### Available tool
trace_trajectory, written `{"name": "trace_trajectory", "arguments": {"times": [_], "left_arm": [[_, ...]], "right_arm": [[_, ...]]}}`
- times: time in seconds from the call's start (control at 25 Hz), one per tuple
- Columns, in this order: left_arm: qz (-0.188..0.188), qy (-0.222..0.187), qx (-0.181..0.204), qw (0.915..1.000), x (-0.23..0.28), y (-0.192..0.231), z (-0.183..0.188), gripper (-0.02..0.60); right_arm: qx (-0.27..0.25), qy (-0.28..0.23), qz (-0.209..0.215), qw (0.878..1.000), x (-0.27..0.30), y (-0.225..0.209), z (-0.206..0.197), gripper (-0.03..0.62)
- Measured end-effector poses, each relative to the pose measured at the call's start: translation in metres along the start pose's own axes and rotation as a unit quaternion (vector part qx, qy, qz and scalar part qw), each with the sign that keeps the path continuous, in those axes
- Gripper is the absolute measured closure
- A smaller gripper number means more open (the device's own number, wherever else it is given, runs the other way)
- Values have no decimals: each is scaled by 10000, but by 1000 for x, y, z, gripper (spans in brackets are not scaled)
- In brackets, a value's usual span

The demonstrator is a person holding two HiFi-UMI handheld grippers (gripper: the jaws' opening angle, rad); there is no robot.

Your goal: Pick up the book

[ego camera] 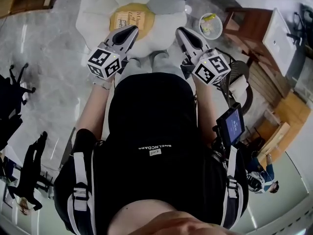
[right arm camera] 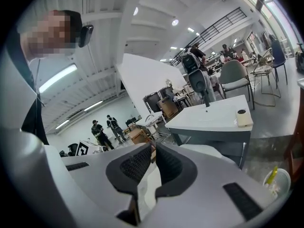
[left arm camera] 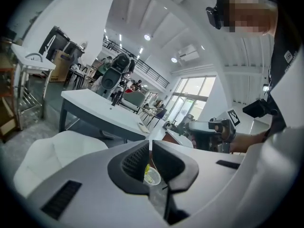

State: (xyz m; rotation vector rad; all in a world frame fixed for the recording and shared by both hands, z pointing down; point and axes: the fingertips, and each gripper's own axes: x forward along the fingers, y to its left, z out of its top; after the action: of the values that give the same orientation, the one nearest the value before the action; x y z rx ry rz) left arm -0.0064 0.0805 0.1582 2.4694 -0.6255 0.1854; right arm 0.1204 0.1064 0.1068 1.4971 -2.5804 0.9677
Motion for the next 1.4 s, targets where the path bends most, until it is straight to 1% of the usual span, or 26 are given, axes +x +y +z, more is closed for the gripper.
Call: {"name": "trace_trajectory", "arguments": {"times": [0.24, 0.36, 0.64, 0.8, 1.0, 1.24, 1.32, 1.4], "left_arm": [[433, 90, -300, 9986, -1, 31, -29, 566], [536, 154, -450, 9974, 0, 43, -44, 566], [701, 194, -709, 9948, -2, 78, -74, 566], [883, 240, -904, 9917, -4, 101, -98, 566], [1087, 252, -1089, 9878, -6, 132, -125, 565], [1232, 357, -1377, 9821, 6, 178, -189, 561], [1253, 405, -1391, 9815, 9, 186, -198, 542], [1268, 449, -1390, 9811, 10, 189, -198, 525]], "right_arm": [[18, 415, 284, 9987, 26, -10, -22, 546], [63, 599, 381, 9975, 38, -15, -33, 546], [160, 846, 534, 9949, 65, -25, -62, 546], [261, 1008, 544, 9931, 74, -37, -82, 546], [359, 983, 521, 9931, 90, -53, -99, 545], [521, 1152, 456, 9909, 118, -88, -151, 546], [554, 1194, 456, 9902, 121, -94, -158, 546], [585, 1216, 461, 9898, 120, -95, -159, 545]]}}
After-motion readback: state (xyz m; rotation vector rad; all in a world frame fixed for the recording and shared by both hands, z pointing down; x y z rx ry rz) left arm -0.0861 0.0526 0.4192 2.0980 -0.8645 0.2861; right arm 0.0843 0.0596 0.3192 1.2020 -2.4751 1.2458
